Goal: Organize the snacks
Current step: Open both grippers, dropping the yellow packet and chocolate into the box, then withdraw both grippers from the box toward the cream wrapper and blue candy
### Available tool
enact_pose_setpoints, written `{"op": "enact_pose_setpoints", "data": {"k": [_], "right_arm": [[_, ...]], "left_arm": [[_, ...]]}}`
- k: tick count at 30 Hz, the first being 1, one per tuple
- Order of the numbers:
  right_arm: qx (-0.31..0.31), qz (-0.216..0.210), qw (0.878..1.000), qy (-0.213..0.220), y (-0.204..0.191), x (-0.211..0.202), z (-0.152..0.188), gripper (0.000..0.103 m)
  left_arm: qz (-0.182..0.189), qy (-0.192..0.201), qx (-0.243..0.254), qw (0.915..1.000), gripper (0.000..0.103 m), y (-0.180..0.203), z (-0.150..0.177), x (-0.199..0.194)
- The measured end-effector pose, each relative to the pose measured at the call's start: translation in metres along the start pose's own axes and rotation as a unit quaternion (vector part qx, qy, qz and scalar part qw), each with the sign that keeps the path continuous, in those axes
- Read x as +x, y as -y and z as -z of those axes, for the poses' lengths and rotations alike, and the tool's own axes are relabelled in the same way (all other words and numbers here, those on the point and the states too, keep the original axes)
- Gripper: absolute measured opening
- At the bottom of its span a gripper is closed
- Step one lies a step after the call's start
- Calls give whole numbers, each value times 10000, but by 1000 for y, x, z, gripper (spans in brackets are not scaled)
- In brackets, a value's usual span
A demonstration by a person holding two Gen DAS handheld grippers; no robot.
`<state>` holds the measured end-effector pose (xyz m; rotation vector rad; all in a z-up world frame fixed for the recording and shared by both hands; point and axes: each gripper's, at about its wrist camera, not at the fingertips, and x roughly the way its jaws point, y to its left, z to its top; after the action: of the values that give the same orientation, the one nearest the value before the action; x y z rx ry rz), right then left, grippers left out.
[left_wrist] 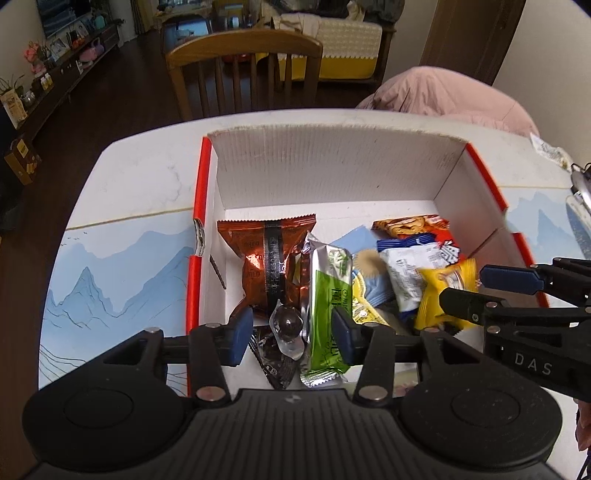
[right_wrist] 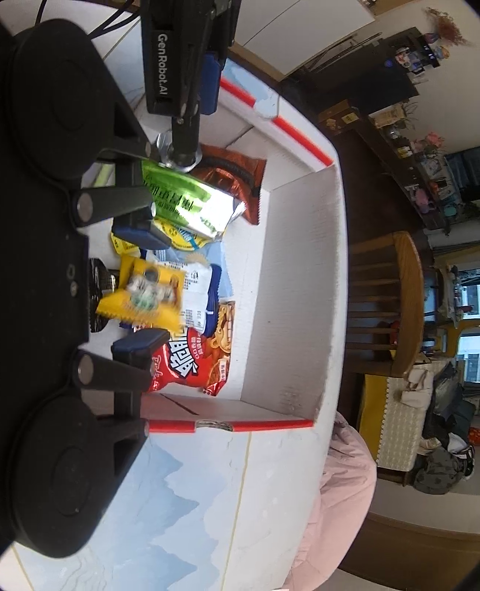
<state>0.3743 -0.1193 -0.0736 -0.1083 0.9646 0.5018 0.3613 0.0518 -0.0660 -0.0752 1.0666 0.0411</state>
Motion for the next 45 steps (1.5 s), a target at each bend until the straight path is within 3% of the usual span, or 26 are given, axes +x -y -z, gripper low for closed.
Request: {"op": "enact_pose_setpoints", "data": {"k": [3,9,22,26,33,35,45], "right_arm": [[6,8,9999,151,-5,-13,2,62],[71,-56,9991,410,-14,-38,7,75],[-31,-282,9963,810,-43,-92,26,88],[-124,-359,9950,927,-54,-106,37,93],[-203,-479,9934,1019,-72,-123,61,101],[-200,-505,9933,1019,-76,-125,67,102],[-246,-446,9960,733,-89,-112,100,103]], "left_arm": [[20,84,25,10000,46,1,3,-11],[77,242,90,9996,46,2,13,-34],[229,591,116,9979,46,-12,41,-83],[264,740,125,9968,59,-16,54,-99],[378,855,143,9955,61,-24,75,-117],[403,858,93,9955,67,-27,82,-120],[372,863,71,9955,75,-40,120,-122]]}}
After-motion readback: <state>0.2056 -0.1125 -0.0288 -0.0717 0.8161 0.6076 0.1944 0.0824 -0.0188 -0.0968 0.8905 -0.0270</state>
